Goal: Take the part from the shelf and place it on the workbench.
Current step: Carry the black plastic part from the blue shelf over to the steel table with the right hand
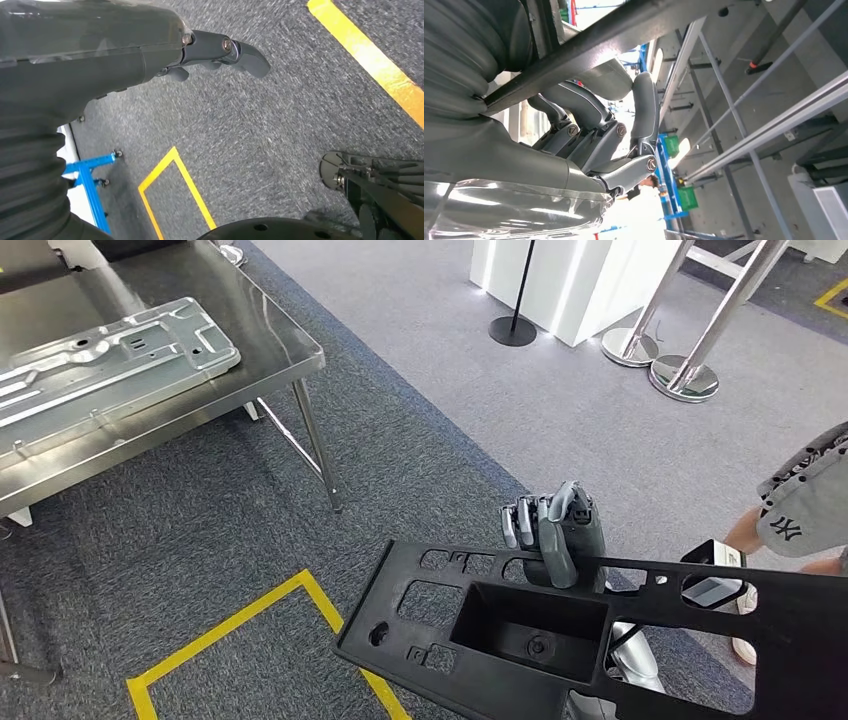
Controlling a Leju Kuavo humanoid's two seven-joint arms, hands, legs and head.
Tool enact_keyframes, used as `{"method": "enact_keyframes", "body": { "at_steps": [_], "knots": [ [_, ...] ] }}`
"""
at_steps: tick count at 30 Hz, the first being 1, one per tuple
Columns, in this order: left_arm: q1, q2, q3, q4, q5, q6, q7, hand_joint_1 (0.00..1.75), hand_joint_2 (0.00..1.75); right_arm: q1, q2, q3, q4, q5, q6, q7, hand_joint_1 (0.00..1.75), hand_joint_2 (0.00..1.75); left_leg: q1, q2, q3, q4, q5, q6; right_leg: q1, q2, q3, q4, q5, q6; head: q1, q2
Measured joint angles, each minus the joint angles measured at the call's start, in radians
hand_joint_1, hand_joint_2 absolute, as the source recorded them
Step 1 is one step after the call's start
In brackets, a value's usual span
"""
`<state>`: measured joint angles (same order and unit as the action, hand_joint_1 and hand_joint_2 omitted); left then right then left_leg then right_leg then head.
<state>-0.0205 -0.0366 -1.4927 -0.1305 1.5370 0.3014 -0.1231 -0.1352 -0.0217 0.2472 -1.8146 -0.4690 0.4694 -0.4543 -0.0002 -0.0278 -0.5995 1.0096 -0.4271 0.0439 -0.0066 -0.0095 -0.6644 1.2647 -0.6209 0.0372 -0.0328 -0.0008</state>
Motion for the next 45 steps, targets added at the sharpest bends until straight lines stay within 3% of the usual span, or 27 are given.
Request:
{"method": "enact_keyframes", "body": {
  "at_steps": [1,2,4,6,7,9,11,13,15,17,18,20,21,23,25,27,29,30,31,32,33,35,37,38,40,42,45],
  "knots": [
    [-0.001,0.000,0.000,0.000,0.000,0.000,0.000,0.00,1.75,0.002,0.000,0.000,0.001,0.000,0.000,0.000,1.75,1.75,0.000,-0.010,-0.001,0.001,0.000,0.000,0.000,0.001,-0.015,0.028,-0.002,0.000,0.000,0.000],
    [-0.002,0.000,0.000,0.000,0.000,0.000,0.000,0.00,1.75,0.002,0.000,0.000,0.002,0.000,0.000,0.000,1.75,1.75,0.000,-0.020,-0.002,0.003,0.001,0.000,-0.001,0.002,-0.011,0.014,0.018,0.000,0.000,0.000],
    [-0.004,-0.001,0.000,0.000,0.000,0.000,0.000,0.00,1.75,0.002,0.000,0.000,0.002,0.000,0.000,0.000,1.75,1.75,0.000,-0.040,-0.002,0.007,0.000,-0.003,-0.003,0.019,0.047,-0.110,0.089,-0.005,0.000,0.000],
    [-0.007,-0.002,0.000,0.000,0.000,-0.001,0.000,0.00,1.75,0.001,0.000,0.000,0.002,0.000,0.001,0.000,1.75,1.75,-0.002,-0.059,-0.006,0.012,0.002,-0.011,-0.004,0.049,0.098,-0.224,0.132,-0.012,0.000,0.000],
    [-0.008,-0.002,0.000,0.000,0.000,-0.001,0.000,0.00,1.75,0.000,0.000,0.000,0.002,0.000,0.001,0.000,1.75,1.75,-0.002,-0.067,-0.009,0.012,0.004,-0.017,-0.003,0.057,0.107,-0.247,0.137,-0.015,0.000,0.000],
    [-0.010,-0.001,0.000,0.000,0.001,-0.002,0.000,0.00,1.75,-0.002,0.000,0.000,0.002,0.000,0.001,0.000,1.75,1.75,-0.001,-0.081,-0.013,0.009,0.009,-0.029,-0.002,0.047,0.106,-0.252,0.141,-0.025,0.000,0.000],
    [-0.009,0.000,0.000,0.000,0.002,-0.002,0.000,0.00,1.75,-0.006,0.000,0.000,0.003,0.000,0.001,-0.001,1.75,1.75,-0.002,-0.066,-0.023,0.025,-0.004,-0.040,-0.006,0.030,0.108,-0.260,0.147,-0.037,0.000,0.000],
    [-0.008,0.001,0.000,0.000,0.003,-0.001,0.001,0.00,1.75,-0.007,0.001,0.000,0.004,0.000,0.001,-0.001,1.75,1.75,-0.003,-0.027,-0.061,0.108,-0.056,-0.048,-0.008,0.012,0.110,-0.265,0.150,-0.046,0.000,0.000],
    [-0.010,0.002,0.000,0.000,0.005,0.000,0.001,0.00,1.75,-0.003,0.001,0.000,0.007,0.002,0.000,-0.001,1.75,1.75,-0.002,-0.008,-0.121,0.238,-0.116,-0.055,-0.006,-0.007,0.109,-0.264,0.149,-0.049,0.000,0.000],
    [-0.012,0.002,0.000,0.000,0.007,0.001,0.002,0.00,1.75,0.002,0.001,0.000,0.010,0.005,0.000,-0.002,1.75,1.75,0.000,-0.003,-0.142,0.288,-0.120,-0.058,-0.005,-0.027,0.109,-0.264,0.148,-0.049,0.000,0.000],
    [-0.011,0.002,0.000,0.000,0.008,0.001,0.002,0.00,1.75,0.003,0.001,0.000,0.010,0.006,0.000,-0.002,1.75,1.75,0.001,0.001,-0.122,0.253,-0.095,-0.058,-0.004,-0.036,0.111,-0.264,0.147,-0.048,0.000,0.000],
    [-0.002,0.002,0.000,0.000,0.008,0.001,0.003,0.00,1.75,0.003,0.001,0.000,0.010,0.007,0.000,-0.004,1.75,1.75,-0.001,0.036,-0.045,0.111,-0.037,-0.051,-0.001,-0.047,0.116,-0.263,0.142,-0.042,0.000,0.000],
    [0.003,0.002,0.000,0.000,0.007,0.000,0.003,0.00,1.75,0.003,0.001,0.000,0.010,0.009,0.000,-0.005,1.75,1.75,-0.003,0.054,-0.015,0.055,-0.021,-0.043,0.002,-0.051,0.118,-0.261,0.140,-0.038,0.000,0.000],
    [0.007,0.001,0.000,0.000,0.006,-0.001,0.002,0.00,1.75,0.002,0.001,0.000,0.010,0.017,0.000,-0.008,1.75,1.75,-0.007,0.067,0.005,0.013,-0.018,-0.029,0.009,-0.062,0.120,-0.260,0.135,-0.028,0.000,0.000],
    [0.005,0.000,0.000,0.000,0.006,-0.002,0.001,0.00,1.75,-0.003,0.002,0.001,0.008,0.033,-0.003,-0.010,1.75,1.75,-0.006,0.046,0.002,0.010,-0.014,-0.015,0.008,-0.071,0.121,-0.257,0.130,-0.017,0.000,0.000],
    [0.003,-0.001,0.000,0.000,0.006,-0.002,0.001,0.00,1.75,-0.011,0.002,0.001,0.003,0.052,-0.011,-0.011,1.75,1.75,-0.002,0.030,0.002,0.005,-0.009,-0.005,0.004,-0.043,0.105,-0.216,0.098,-0.004,0.000,0.000],
    [0.002,-0.002,0.000,0.000,0.006,-0.002,0.001,0.00,1.75,-0.020,0.002,0.001,-0.002,0.072,-0.026,-0.011,1.75,1.75,-0.001,0.017,0.000,0.004,-0.006,0.002,0.001,-0.006,0.050,-0.099,0.034,0.004,0.000,0.000],
    [0.001,-0.002,0.000,0.000,0.006,-0.002,0.001,0.00,1.75,-0.024,0.002,0.001,-0.003,0.083,-0.036,-0.010,1.75,1.75,-0.002,0.008,-0.001,0.004,-0.006,0.004,0.001,0.000,0.016,-0.031,0.006,0.005,0.000,0.000],
    [0.000,-0.002,0.000,0.000,0.006,-0.002,0.000,0.00,1.75,-0.029,0.001,0.001,-0.003,0.096,-0.048,-0.008,1.75,1.75,-0.003,-0.001,-0.003,0.005,-0.005,0.005,0.001,0.002,-0.009,0.018,-0.006,0.005,0.000,0.000],
    [-0.001,-0.002,0.000,0.000,0.006,-0.002,0.000,0.00,1.75,-0.036,0.001,0.001,-0.004,0.109,-0.060,-0.005,1.75,1.75,-0.004,-0.010,-0.003,0.006,-0.005,0.006,0.001,0.003,-0.018,0.033,0.001,0.004,0.000,0.000],
    [-0.002,-0.002,0.000,0.000,0.006,-0.003,0.000,0.00,1.75,-0.046,0.001,0.001,-0.004,0.122,-0.071,-0.002,1.75,1.75,-0.004,-0.020,-0.003,0.007,-0.005,0.005,0.001,0.005,-0.006,0.003,0.028,0.001,0.000,0.000],
    [-0.004,-0.004,0.000,0.000,0.006,-0.003,0.000,0.00,1.75,-0.069,0.000,0.001,-0.003,0.143,-0.087,0.002,1.75,1.75,-0.005,-0.038,-0.002,0.009,-0.004,0.003,0.002,0.028,0.058,-0.136,0.100,-0.009,0.000,0.000],
    [-0.007,-0.007,0.000,0.000,0.005,-0.003,-0.001,0.00,1.75,-0.091,-0.003,0.001,-0.003,0.160,-0.098,0.006,1.75,1.75,-0.006,-0.054,-0.005,0.011,-0.001,-0.004,0.003,0.052,0.102,-0.238,0.136,-0.019,0.000,0.000],
    [-0.007,-0.008,0.000,0.000,0.005,-0.003,-0.002,0.00,1.75,-0.101,-0.006,0.001,-0.002,0.168,-0.104,0.008,1.75,1.75,-0.005,-0.060,-0.008,0.011,0.001,-0.010,0.005,0.056,0.106,-0.252,0.137,-0.022,0.000,0.000],
    [-0.008,-0.007,0.000,0.000,0.002,-0.003,-0.006,0.00,1.75,-0.124,-0.011,0.001,0.001,0.185,-0.117,0.011,1.75,1.75,-0.005,-0.068,-0.013,0.009,0.005,-0.021,0.002,0.043,0.105,-0.259,0.145,-0.030,0.000,0.000],
    [-0.007,-0.007,-0.002,0.000,0.000,-0.003,-0.008,0.00,1.75,-0.146,-0.017,0.002,0.006,0.201,-0.131,0.013,1.75,1.75,-0.008,-0.049,-0.028,0.037,-0.016,-0.031,-0.005,0.031,0.109,-0.271,0.153,-0.041,0.000,0.000],
    [-0.009,-0.006,-0.005,0.000,-0.006,-0.004,-0.009,0.00,1.75,-0.165,-0.028,0.001,0.018,0.227,-0.152,0.018,1.75,1.75,-0.004,-0.012,-0.110,0.211,-0.104,-0.045,-0.006,0.014,0.111,-0.275,0.157,-0.048,0.000,0.000]
  ]
}}
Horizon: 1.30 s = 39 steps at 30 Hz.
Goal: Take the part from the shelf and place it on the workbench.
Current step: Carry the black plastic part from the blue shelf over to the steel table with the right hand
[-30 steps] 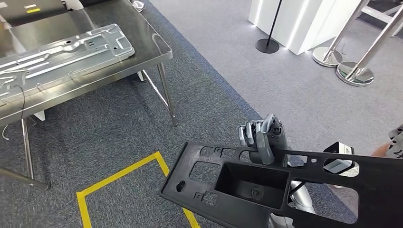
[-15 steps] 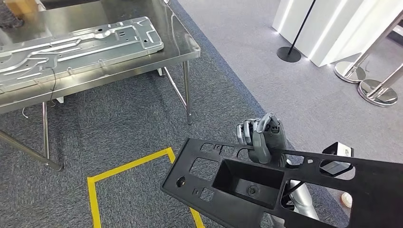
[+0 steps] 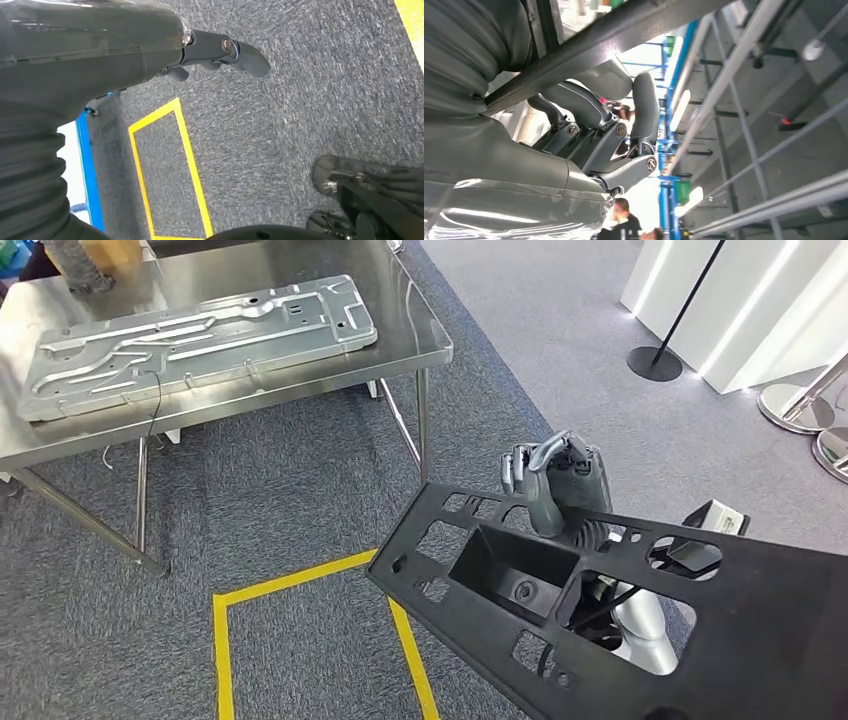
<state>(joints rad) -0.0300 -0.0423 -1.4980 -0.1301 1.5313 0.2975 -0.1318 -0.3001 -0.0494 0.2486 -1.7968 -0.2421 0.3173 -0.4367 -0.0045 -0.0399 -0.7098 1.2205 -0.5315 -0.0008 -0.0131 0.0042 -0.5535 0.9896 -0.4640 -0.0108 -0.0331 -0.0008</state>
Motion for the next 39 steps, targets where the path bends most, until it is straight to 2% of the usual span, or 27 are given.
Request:
{"method": "enact_keyframes", "body": {
  "at_steps": [1,2,3,5,7,8,11,13,15,16,17,18,19,20,22,24,27,28,29,31,32,33,34,36,37,38,39],
  "knots": [
    [-0.002,0.000,-0.001,0.000,-0.002,-0.001,0.000,0.00,1.75,-0.003,-0.004,0.000,0.006,0.010,-0.007,0.002,1.75,1.75,0.002,0.004,-0.027,0.055,-0.018,-0.004,0.000,-0.006,-0.001,0.001,0.000,0.000,0.000,0.000],
    [-0.003,0.001,-0.001,0.000,-0.004,-0.001,0.000,0.00,1.75,-0.006,-0.008,0.000,0.012,0.019,-0.013,0.002,1.75,1.75,0.004,0.007,-0.040,0.081,-0.019,-0.006,0.001,-0.010,-0.001,0.002,-0.001,0.000,0.000,0.000],
    [-0.003,0.001,-0.002,0.000,-0.005,-0.002,0.000,0.00,1.75,-0.010,-0.011,0.000,0.019,0.027,-0.019,0.003,1.75,1.75,0.006,0.008,-0.033,0.066,-0.001,-0.008,0.000,-0.013,-0.001,0.003,-0.002,0.002,0.000,0.000],
    [0.002,0.002,-0.003,0.000,-0.005,-0.001,0.001,0.00,1.75,-0.021,-0.017,0.000,0.029,0.040,-0.030,0.002,1.75,1.75,0.009,0.017,0.032,-0.063,0.062,-0.008,0.000,-0.015,0.000,0.008,-0.006,0.008,0.000,0.000],
    [0.008,0.002,-0.004,0.000,-0.004,0.002,0.002,0.00,1.75,-0.033,-0.026,0.000,0.036,0.052,-0.042,0.002,1.75,1.75,0.009,0.023,0.090,-0.175,0.098,0.002,0.004,-0.015,-0.003,0.014,-0.012,0.018,0.000,0.000],
    [0.009,0.001,-0.004,0.000,-0.003,0.003,0.002,0.00,1.75,-0.038,-0.032,0.000,0.039,0.059,-0.047,0.001,1.75,1.75,0.008,0.023,0.099,-0.194,0.099,0.009,0.006,-0.015,-0.004,0.016,-0.014,0.023,0.000,0.000],
    [0.009,-0.001,-0.004,0.000,-0.002,0.006,0.001,0.00,1.75,-0.044,-0.054,0.001,0.047,0.092,-0.069,-0.007,1.75,1.75,0.006,0.015,0.098,-0.198,0.100,0.029,0.005,-0.016,-0.006,0.021,-0.021,0.041,0.001,0.000],
    [0.008,-0.002,-0.004,0.000,-0.001,0.007,0.001,0.00,1.75,-0.046,-0.074,0.002,0.051,0.113,-0.083,-0.015,1.75,1.75,0.009,0.015,0.098,-0.203,0.103,0.039,0.003,-0.014,-0.030,0.079,-0.060,0.051,0.001,0.000],
    [0.008,-0.003,-0.004,0.000,0.002,0.007,0.002,0.00,1.75,-0.046,-0.094,0.002,0.056,0.132,-0.096,-0.021,1.75,1.75,0.007,0.015,0.097,-0.203,0.103,0.046,0.001,-0.012,-0.091,0.208,-0.126,0.057,0.001,0.000],
    [0.008,-0.004,-0.004,0.000,0.004,0.007,0.002,0.00,1.75,-0.045,-0.104,0.002,0.059,0.140,-0.101,-0.023,1.75,1.75,0.006,0.015,0.096,-0.203,0.103,0.047,0.001,-0.011,-0.121,0.270,-0.149,0.058,0.001,0.000],
    [0.008,-0.004,-0.004,0.000,0.006,0.007,0.002,0.00,1.75,-0.043,-0.115,0.001,0.062,0.146,-0.104,-0.025,1.75,1.75,0.005,0.014,0.096,-0.202,0.103,0.048,0.001,-0.011,-0.139,0.302,-0.153,0.057,0.001,0.000],
    [0.008,-0.005,-0.004,0.000,0.007,0.007,0.003,0.00,1.75,-0.042,-0.125,0.001,0.065,0.150,-0.106,-0.026,1.75,1.75,0.004,0.012,0.097,-0.202,0.103,0.048,0.001,-0.010,-0.138,0.295,-0.137,0.055,0.001,0.000],
    [0.008,-0.006,-0.004,0.000,0.008,0.007,0.003,0.00,1.75,-0.043,-0.134,0.000,0.066,0.152,-0.107,-0.027,1.75,1.75,0.003,0.011,0.098,-0.202,0.102,0.048,0.001,-0.009,-0.119,0.252,-0.107,0.051,0.001,0.000],
    [0.008,-0.006,-0.004,0.000,0.009,0.007,0.003,0.00,1.75,-0.045,-0.144,-0.001,0.067,0.154,-0.107,-0.028,1.75,1.75,0.002,0.009,0.099,-0.202,0.101,0.047,0.002,-0.007,-0.086,0.182,-0.069,0.047,0.001,0.000],
    [0.008,-0.008,-0.005,0.000,0.009,0.005,0.000,0.00,1.75,-0.050,-0.165,-0.005,0.068,0.153,-0.108,-0.029,1.75,1.75,-0.002,0.005,0.101,-0.201,0.095,0.042,0.007,-0.004,-0.029,0.057,-0.027,0.036,0.001,0.000],
    [0.008,-0.008,-0.005,0.000,0.007,0.004,-0.004,0.00,1.75,-0.054,-0.185,-0.012,0.068,0.151,-0.111,-0.028,1.75,1.75,-0.003,0.003,0.102,-0.202,0.086,0.031,0.012,-0.003,-0.012,0.015,-0.029,0.025,0.001,0.000],
    [0.008,-0.006,-0.006,0.000,0.000,0.005,-0.006,0.00,1.75,-0.047,-0.210,-0.024,0.062,0.145,-0.118,-0.028,1.75,1.75,-0.004,0.007,0.106,-0.191,0.075,0.014,0.005,-0.003,0.009,0.003,-0.032,0.012,0.000,0.000],
    [0.008,-0.005,-0.007,0.000,-0.003,0.006,-0.007,0.00,1.75,-0.042,-0.217,-0.029,0.057,0.142,-0.120,-0.028,1.75,1.75,-0.004,0.009,0.092,-0.159,0.064,0.009,0.001,-0.004,0.021,-0.001,-0.034,0.008,0.000,0.000],
    [0.007,-0.004,-0.008,0.000,-0.005,0.006,-0.008,0.00,1.75,-0.033,-0.224,-0.034,0.053,0.139,-0.122,-0.029,1.75,1.75,-0.002,0.012,0.063,-0.105,0.048,0.003,0.000,-0.006,0.035,-0.004,-0.037,0.005,0.000,0.000],
    [0.001,-0.004,-0.010,0.000,-0.005,0.006,-0.012,0.00,1.75,-0.007,-0.236,-0.041,0.044,0.137,-0.129,-0.034,1.75,1.75,0.002,0.014,-0.024,0.032,0.010,-0.006,0.000,-0.011,0.059,-0.003,-0.052,0.001,0.000,0.000],
    [-0.002,-0.004,-0.010,0.000,-0.005,0.006,-0.013,0.00,1.75,0.009,-0.240,-0.044,0.039,0.139,-0.133,-0.038,1.75,1.75,0.003,0.014,-0.060,0.075,0.008,-0.009,0.000,-0.013,0.071,-0.002,-0.060,0.001,0.000,0.000],
    [-0.004,-0.004,-0.010,0.000,-0.005,0.006,-0.013,0.00,1.75,0.025,-0.243,-0.046,0.035,0.141,-0.136,-0.041,1.75,1.75,0.004,0.015,-0.079,0.084,0.025,-0.010,0.000,-0.012,0.084,-0.002,-0.070,0.002,0.000,0.000],
    [-0.004,-0.004,-0.010,0.000,-0.005,0.006,-0.013,0.00,1.75,0.039,-0.246,-0.049,0.029,0.143,-0.138,-0.045,1.75,1.75,0.005,0.015,-0.078,0.052,0.062,-0.009,0.000,-0.010,0.099,-0.002,-0.082,0.004,0.000,0.000],
    [-0.002,-0.003,-0.011,0.000,-0.005,0.005,-0.013,0.00,1.75,0.057,-0.251,-0.054,0.021,0.147,-0.139,-0.049,1.75,1.75,0.004,0.018,-0.038,-0.072,0.153,0.000,0.001,-0.005,0.130,-0.002,-0.111,0.010,0.000,0.000],
    [0.000,-0.003,-0.011,0.000,-0.005,0.004,-0.013,0.00,1.75,0.063,-0.254,-0.056,0.018,0.149,-0.139,-0.050,1.75,1.75,0.003,0.019,-0.017,-0.124,0.178,0.007,0.003,-0.004,0.140,-0.001,-0.125,0.016,0.000,0.000],
    [0.001,-0.003,-0.011,0.000,-0.006,0.003,-0.015,0.00,1.75,0.069,-0.258,-0.059,0.015,0.150,-0.140,-0.051,1.75,1.75,0.002,0.020,-0.005,-0.152,0.185,0.015,0.004,-0.003,0.145,-0.001,-0.134,0.022,0.000,0.000],
    [0.001,-0.003,-0.011,0.000,-0.006,0.002,-0.016,0.00,1.75,0.075,-0.262,-0.063,0.012,0.151,-0.140,-0.051,1.75,1.75,-0.001,0.019,-0.002,-0.156,0.177,0.023,0.005,-0.002,0.147,-0.005,-0.140,0.028,0.000,0.000]
  ]
}}
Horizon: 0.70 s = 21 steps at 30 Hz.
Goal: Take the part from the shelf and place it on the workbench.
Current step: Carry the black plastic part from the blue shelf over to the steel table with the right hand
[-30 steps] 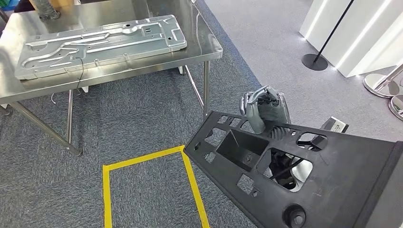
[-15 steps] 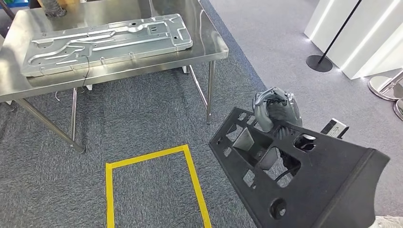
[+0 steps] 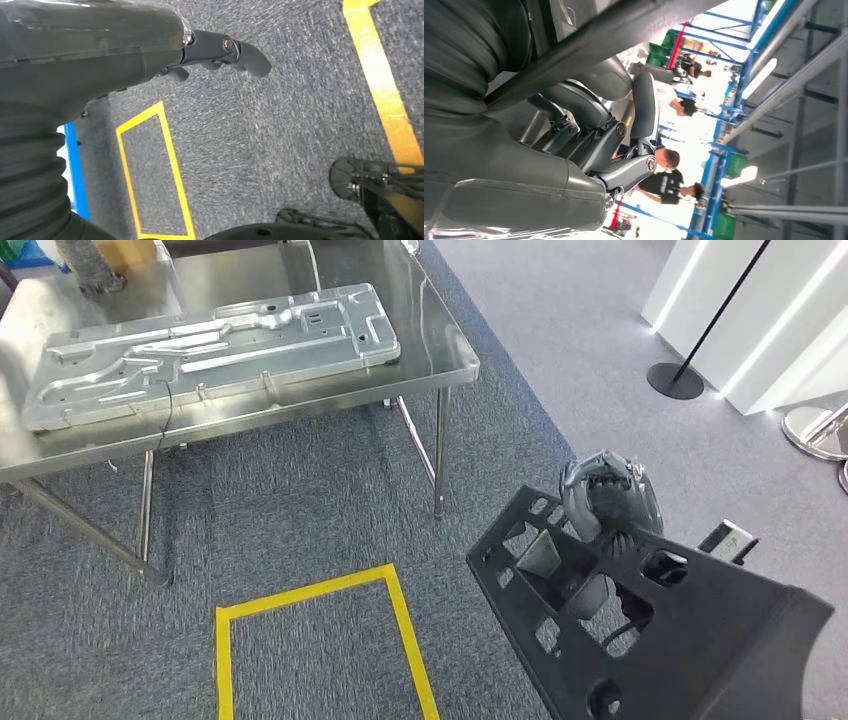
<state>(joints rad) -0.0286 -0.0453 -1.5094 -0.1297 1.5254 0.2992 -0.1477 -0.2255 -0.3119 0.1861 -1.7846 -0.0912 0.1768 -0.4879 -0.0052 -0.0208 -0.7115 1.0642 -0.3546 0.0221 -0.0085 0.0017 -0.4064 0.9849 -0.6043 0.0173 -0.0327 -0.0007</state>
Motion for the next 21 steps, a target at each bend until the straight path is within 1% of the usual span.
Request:
{"method": "enact_keyframes", "body": {
  "at_steps": [2,3,4,5,6,7,8,9,10,11,12,13,14,15,16,18,19,20,21],
  "knots": [
    [-0.001,-0.001,0.000,0.000,0.000,-0.002,-0.003,0.00,1.75,0.010,-0.009,-0.008,-0.007,0.001,-0.001,-0.001,1.75,1.75,0.000,-0.004,0.001,-0.007,-0.010,0.013,-0.002,-0.001,0.007,-0.012,-0.008,0.012,0.000,0.000],
    [-0.001,-0.001,0.000,0.000,-0.001,-0.003,-0.003,0.00,1.75,0.013,-0.013,-0.012,-0.010,0.001,-0.002,-0.002,1.75,1.75,0.001,-0.005,0.005,-0.012,-0.014,0.019,-0.003,-0.001,0.008,-0.008,-0.016,0.017,0.000,0.000],
    [0.000,-0.001,0.000,0.000,-0.001,-0.004,-0.003,0.00,1.75,0.014,-0.016,-0.016,-0.013,0.000,-0.003,-0.004,1.75,1.75,0.003,-0.005,0.010,-0.019,-0.017,0.024,-0.004,-0.001,-0.002,0.016,-0.032,0.021,0.000,0.000],
    [0.000,-0.001,0.000,0.000,-0.001,-0.005,-0.003,0.00,1.75,0.016,-0.019,-0.020,-0.015,0.000,-0.004,-0.005,1.75,1.75,0.005,-0.005,0.016,-0.024,-0.020,0.028,-0.004,-0.001,-0.026,0.064,-0.054,0.024,0.000,0.000],
    [0.001,-0.001,0.000,0.000,-0.002,-0.006,-0.003,0.00,1.75,0.019,-0.021,-0.023,-0.016,-0.001,-0.005,-0.007,1.75,1.75,0.005,-0.005,0.020,-0.027,-0.023,0.030,-0.005,-0.001,-0.067,0.134,-0.080,0.025,0.000,0.000],
    [0.001,-0.001,0.000,0.000,-0.001,-0.007,-0.003,0.00,1.75,0.025,-0.023,-0.025,-0.016,-0.001,-0.005,-0.007,1.75,1.75,0.005,-0.005,0.023,-0.028,-0.026,0.032,-0.005,-0.001,-0.116,0.209,-0.103,0.026,0.000,0.000],
    [0.001,-0.001,0.000,0.000,-0.001,-0.007,-0.003,0.00,1.75,0.033,-0.024,-0.026,-0.016,-0.001,-0.006,-0.008,1.75,1.75,0.005,-0.006,0.026,-0.028,-0.029,0.032,-0.005,-0.001,-0.159,0.266,-0.110,0.027,0.000,0.000],
    [0.001,-0.001,0.000,0.000,0.000,-0.008,-0.003,0.00,1.75,0.040,-0.024,-0.026,-0.016,-0.001,-0.006,-0.008,1.75,1.75,0.005,-0.008,0.030,-0.028,-0.033,0.031,-0.006,-0.001,-0.187,0.289,-0.097,0.028,0.000,0.000],
    [0.002,-0.001,0.000,0.000,0.000,-0.008,-0.003,0.00,1.75,0.044,-0.025,-0.027,-0.016,-0.001,-0.007,-0.009,1.75,1.75,0.005,-0.009,0.035,-0.028,-0.036,0.030,-0.006,-0.001,-0.197,0.273,-0.063,0.029,0.000,0.000],
    [0.002,-0.001,0.000,0.000,0.001,-0.009,-0.003,0.00,1.75,0.046,-0.025,-0.028,-0.016,-0.001,-0.006,-0.010,1.75,1.75,0.005,-0.010,0.041,-0.028,-0.039,0.027,-0.007,-0.001,-0.188,0.222,-0.015,0.029,0.000,0.000],
    [0.002,-0.001,0.000,0.000,0.001,-0.009,-0.003,0.00,1.75,0.046,-0.025,-0.031,-0.017,-0.001,-0.007,-0.010,1.75,1.75,0.005,-0.011,0.046,-0.027,-0.041,0.025,-0.007,0.000,-0.171,0.155,0.032,0.028,0.000,0.000],
    [0.002,-0.002,0.000,0.000,0.001,-0.010,-0.004,0.00,1.75,0.047,-0.025,-0.033,-0.017,-0.001,-0.007,-0.011,1.75,1.75,0.003,-0.013,0.049,-0.026,-0.042,0.021,-0.006,0.001,-0.155,0.097,0.066,0.025,0.000,0.000],
    [0.002,-0.002,0.000,0.000,0.001,-0.010,-0.005,0.00,1.75,0.047,-0.026,-0.036,-0.017,-0.001,-0.007,-0.011,1.75,1.75,0.002,-0.015,0.050,-0.025,-0.042,0.016,-0.005,0.003,-0.145,0.058,0.086,0.020,0.000,0.000],
    [0.002,-0.001,0.000,0.000,0.001,-0.011,-0.006,0.00,1.75,0.049,-0.026,-0.038,-0.017,-0.001,-0.006,-0.012,1.75,1.75,0.001,-0.017,0.050,-0.026,-0.041,0.010,-0.003,0.005,-0.143,0.041,0.092,0.014,0.000,0.000],
    [0.002,-0.001,0.000,0.000,0.002,-0.011,-0.008,0.00,1.75,0.050,-0.027,-0.040,-0.017,-0.001,-0.005,-0.012,1.75,1.75,0.000,-0.019,0.050,-0.027,-0.039,0.004,-0.001,0.005,-0.144,0.038,0.093,0.008,0.000,0.000],
    [0.003,0.000,0.000,0.000,0.002,-0.012,-0.009,0.00,1.75,0.052,-0.029,-0.041,-0.017,-0.001,-0.002,-0.013,1.75,1.75,-0.001,-0.016,0.047,-0.026,-0.040,-0.007,-0.005,0.004,-0.143,0.033,0.101,-0.005,0.000,0.000],
    [0.003,0.000,0.000,0.000,0.002,-0.012,-0.009,0.00,1.75,0.052,-0.030,-0.042,-0.017,-0.001,-0.002,-0.013,1.75,1.75,-0.001,-0.013,0.040,-0.008,-0.054,-0.012,-0.007,0.002,-0.142,0.030,0.105,-0.012,0.000,0.000],
    [0.003,0.001,0.000,0.000,0.002,-0.012,-0.010,0.00,1.75,0.052,-0.030,-0.042,-0.017,-0.001,-0.001,-0.014,1.75,1.75,-0.001,-0.009,0.023,0.031,-0.079,-0.017,-0.009,0.001,-0.140,0.028,0.108,-0.017,0.000,0.000],
    [0.002,0.001,0.000,0.000,0.003,-0.012,-0.012,0.00,1.75,0.053,-0.031,-0.043,-0.017,-0.001,0.000,-0.014,1.75,1.75,0.000,-0.007,-0.002,0.089,-0.112,-0.022,-0.008,0.000,-0.140,0.027,0.109,-0.020,0.000,0.000]
  ]
}}
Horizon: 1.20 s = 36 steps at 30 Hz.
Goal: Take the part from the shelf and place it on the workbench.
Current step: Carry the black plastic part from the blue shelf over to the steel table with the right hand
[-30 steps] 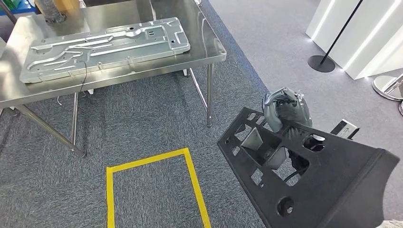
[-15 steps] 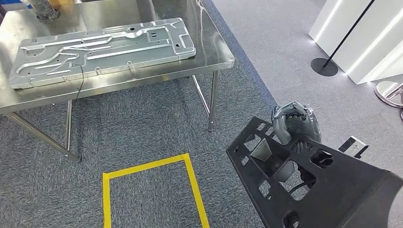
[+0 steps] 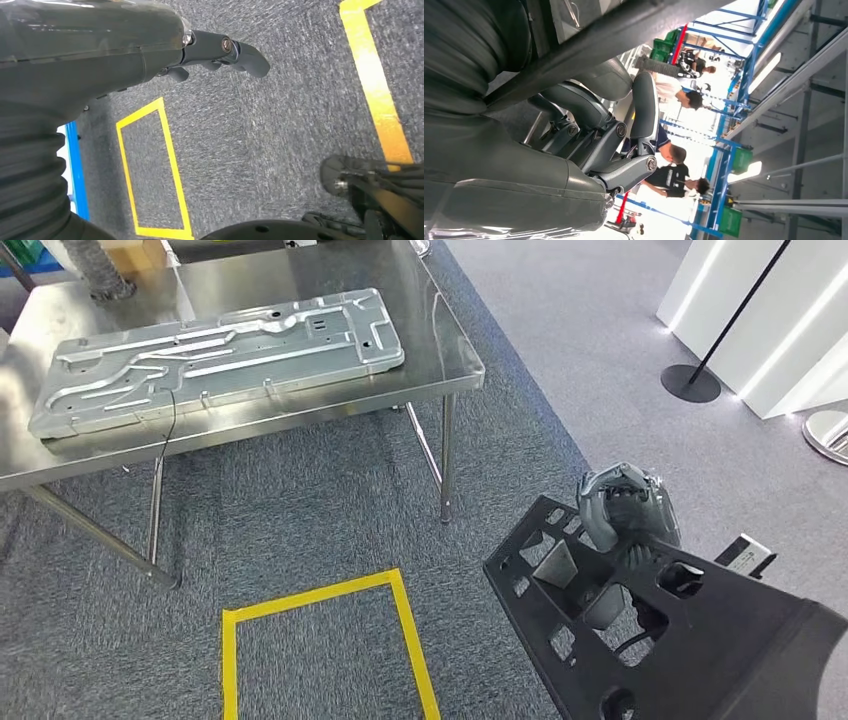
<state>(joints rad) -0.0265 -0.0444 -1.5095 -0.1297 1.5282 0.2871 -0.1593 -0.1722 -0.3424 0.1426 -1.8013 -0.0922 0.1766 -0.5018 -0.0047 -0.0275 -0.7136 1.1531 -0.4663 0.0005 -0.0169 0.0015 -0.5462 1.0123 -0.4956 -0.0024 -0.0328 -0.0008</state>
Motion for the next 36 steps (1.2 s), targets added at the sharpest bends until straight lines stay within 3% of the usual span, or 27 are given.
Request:
{"method": "enact_keyframes", "body": {
  "at_steps": [2,3,4,6,8,10,13,15,17,18,19,21,22,24,28,30,33,34,35,36],
  "knots": [
    [-0.003,0.000,0.000,0.000,0.001,0.000,-0.004,0.00,1.75,0.006,-0.001,-0.004,0.000,0.000,-0.001,0.000,1.75,1.75,0.001,0.001,-0.056,0.131,-0.057,-0.005,0.002,-0.002,0.001,0.001,0.000,-0.002,0.000,0.000],
    [-0.004,0.000,0.000,0.000,0.002,0.000,-0.005,0.00,1.75,0.010,-0.002,-0.007,0.000,0.001,-0.003,0.000,1.75,1.75,0.001,0.001,-0.069,0.163,-0.063,-0.005,0.003,-0.003,0.002,0.001,-0.001,-0.003,0.000,0.000],
    [-0.004,0.001,0.000,0.000,0.003,0.000,-0.006,0.00,1.75,0.015,-0.002,-0.010,0.000,0.002,-0.004,0.000,1.75,1.75,0.001,0.001,-0.063,0.157,-0.050,-0.004,0.004,-0.002,0.004,0.001,-0.002,-0.003,0.000,0.000],
    [-0.001,0.001,0.000,0.000,0.003,0.000,-0.005,0.00,1.75,0.021,-0.004,-0.017,0.000,0.004,-0.008,0.000,1.75,1.75,0.000,0.002,-0.001,0.043,0.009,0.004,0.005,0.000,0.010,0.001,-0.007,-0.001,0.000,0.000],
    [0.004,0.001,0.000,0.000,0.004,0.000,-0.003,0.00,1.75,0.022,-0.009,-0.024,0.000,0.005,-0.010,-0.001,1.75,1.75,-0.003,0.004,0.066,-0.077,0.041,0.016,0.009,0.003,0.015,0.001,-0.015,0.007,0.000,0.000],
    [0.006,0.001,0.000,0.000,0.005,0.000,-0.003,0.00,1.75,0.019,-0.016,-0.030,0.001,0.007,-0.008,0.002,1.75,1.75,-0.006,0.003,0.087,-0.118,0.036,0.029,0.012,0.004,0.017,0.002,-0.016,0.019,0.000,0.000],
    [0.007,0.000,0.000,0.000,0.006,-0.002,-0.003,0.00,1.75,0.003,-0.029,-0.039,0.004,0.006,0.000,0.014,1.75,1.75,-0.003,0.001,0.100,-0.130,0.030,0.048,0.010,0.003,0.015,0.031,-0.022,0.038,0.000,0.000],
    [0.007,-0.001,0.000,0.000,0.006,-0.003,-0.003,0.00,1.75,-0.012,-0.037,-0.044,0.006,0.003,0.003,0.020,1.75,1.75,-0.001,0.002,0.109,-0.134,0.027,0.056,0.007,0.003,-0.028,0.115,-0.068,0.043,0.000,0.000],
    [0.007,-0.002,0.000,0.000,0.006,-0.003,-0.003,0.00,1.75,-0.019,-0.041,-0.047,0.011,0.001,0.005,0.025,1.75,1.75,-0.002,0.002,0.112,-0.134,0.021,0.060,0.006,0.003,-0.105,0.237,-0.119,0.047,0.000,0.000],
    [0.007,-0.002,0.000,0.000,0.006,-0.003,-0.002,0.00,1.75,-0.019,-0.043,-0.048,0.015,0.000,0.005,0.027,1.75,1.75,-0.002,0.001,0.115,-0.133,0.018,0.060,0.004,0.003,-0.133,0.274,-0.126,0.049,0.000,0.000],
    [0.008,-0.002,0.000,0.000,0.006,-0.003,-0.001,0.00,1.75,-0.019,-0.044,-0.049,0.018,0.000,0.005,0.028,1.75,1.75,-0.002,0.000,0.120,-0.133,0.013,0.059,0.003,0.003,-0.145,0.276,-0.113,0.052,0.000,0.000],
    [0.008,-0.002,0.000,0.000,0.005,-0.003,0.000,0.00,1.75,-0.020,-0.049,-0.052,0.021,-0.001,0.005,0.029,1.75,1.75,-0.002,-0.002,0.136,-0.132,0.002,0.055,0.001,0.002,-0.116,0.178,-0.034,0.054,0.000,0.000],
    [0.009,-0.002,0.000,0.000,0.005,-0.003,0.000,0.00,1.75,-0.021,-0.051,-0.054,0.022,-0.002,0.005,0.029,1.75,1.75,-0.002,-0.003,0.145,-0.132,-0.003,0.052,0.002,0.003,-0.091,0.113,0.003,0.052,0.000,0.000],
    [0.010,-0.002,0.000,0.000,0.004,-0.001,0.000,0.00,1.75,-0.020,-0.054,-0.057,0.024,-0.004,0.005,0.029,1.75,1.75,-0.003,-0.004,0.154,-0.131,-0.012,0.042,0.007,0.003,-0.061,0.023,0.036,0.037,0.000,0.000],
    [0.010,0.000,0.000,0.000,0.002,0.000,0.000,0.00,1.75,-0.013,-0.057,-0.062,0.025,-0.006,0.004,0.028,1.75,1.75,-0.004,-0.005,0.152,-0.108,-0.019,0.022,0.006,0.004,-0.041,0.000,0.031,0.007,0.000,0.000],
    [0.008,0.001,0.000,0.000,0.003,0.000,-0.001,0.00,1.75,-0.011,-0.057,-0.064,0.025,-0.006,0.003,0.028,1.75,1.75,-0.003,-0.003,0.108,-0.027,-0.045,0.012,0.003,0.003,-0.020,-0.005,0.023,-0.003,0.000,0.000],
    [0.001,0.002,0.000,0.000,0.009,-0.001,-0.003,0.00,1.75,0.000,-0.057,-0.065,0.025,-0.003,0.002,0.026,1.75,1.75,-0.001,-0.001,-0.010,0.144,-0.096,0.003,0.005,0.001,0.003,-0.006,0.004,-0.010,0.000,0.000],
    [-0.001,0.002,0.000,0.000,0.011,-0.001,-0.003,0.00,1.75,0.003,-0.057,-0.065,0.025,-0.001,0.002,0.026,1.75,1.75,-0.001,0.000,-0.030,0.156,-0.086,0.004,0.007,0.002,0.012,-0.006,-0.003,-0.011,0.000,0.000],
    [-0.001,0.002,0.000,0.000,0.013,-0.002,-0.003,0.00,1.75,0.006,-0.057,-0.065,0.025,0.001,0.002,0.025,1.75,1.75,-0.002,0.001,-0.032,0.132,-0.057,0.007,0.008,0.002,0.023,-0.006,-0.011,-0.010,0.000,0.000],
    [0.000,0.002,0.000,0.000,0.015,-0.002,-0.004,0.00,1.75,0.006,-0.057,-0.066,0.025,0.002,0.002,0.025,1.75,1.75,-0.002,0.001,-0.015,0.074,-0.012,0.012,0.009,0.003,0.036,-0.006,-0.020,-0.010,0.000,0.000]
  ]
}}
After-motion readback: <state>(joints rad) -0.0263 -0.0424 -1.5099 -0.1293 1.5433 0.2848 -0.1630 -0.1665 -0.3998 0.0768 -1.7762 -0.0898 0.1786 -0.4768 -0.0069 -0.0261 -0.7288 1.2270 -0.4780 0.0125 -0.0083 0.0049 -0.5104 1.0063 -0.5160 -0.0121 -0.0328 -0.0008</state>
